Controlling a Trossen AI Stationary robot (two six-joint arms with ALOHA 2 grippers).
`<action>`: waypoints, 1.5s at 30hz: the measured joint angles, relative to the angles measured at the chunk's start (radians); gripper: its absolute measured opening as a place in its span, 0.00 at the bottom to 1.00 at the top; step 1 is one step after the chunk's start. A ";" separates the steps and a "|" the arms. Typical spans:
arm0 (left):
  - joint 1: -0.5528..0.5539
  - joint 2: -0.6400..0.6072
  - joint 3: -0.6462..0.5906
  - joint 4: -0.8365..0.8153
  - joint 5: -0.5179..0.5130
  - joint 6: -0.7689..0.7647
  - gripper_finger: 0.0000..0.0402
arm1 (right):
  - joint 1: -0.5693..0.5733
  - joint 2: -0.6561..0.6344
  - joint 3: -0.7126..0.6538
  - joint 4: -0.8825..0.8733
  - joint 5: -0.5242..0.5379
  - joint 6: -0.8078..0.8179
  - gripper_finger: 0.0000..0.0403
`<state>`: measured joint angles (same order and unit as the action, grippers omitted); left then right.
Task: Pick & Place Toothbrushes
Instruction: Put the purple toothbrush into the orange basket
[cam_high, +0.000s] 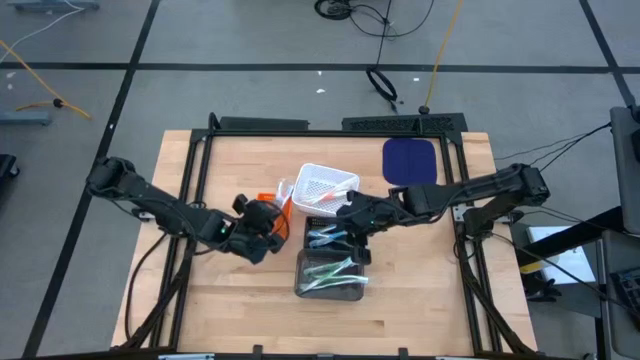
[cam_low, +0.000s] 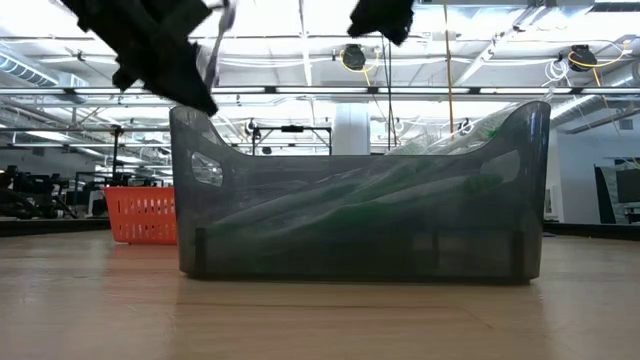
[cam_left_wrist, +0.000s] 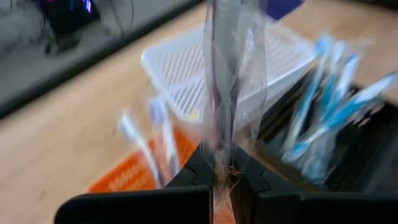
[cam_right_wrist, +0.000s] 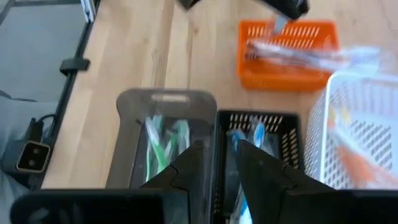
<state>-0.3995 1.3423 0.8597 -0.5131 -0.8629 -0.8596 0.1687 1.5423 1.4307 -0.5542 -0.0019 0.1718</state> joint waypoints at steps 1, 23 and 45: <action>0.013 0.000 0.000 -0.023 0.023 -0.022 0.02 | 0.003 -0.001 -0.017 0.006 0.000 0.007 0.21; 0.240 0.015 -0.001 -0.102 0.393 -0.061 0.02 | 0.086 0.000 -0.321 0.160 0.003 0.135 0.19; 0.267 0.015 0.000 -0.158 0.426 -0.142 0.27 | 0.115 -0.071 -0.469 0.378 0.012 0.157 0.12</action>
<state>-0.1323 1.3575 0.8593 -0.6714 -0.4370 -1.0020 0.2836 1.4708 0.9619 -0.1762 0.0099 0.3288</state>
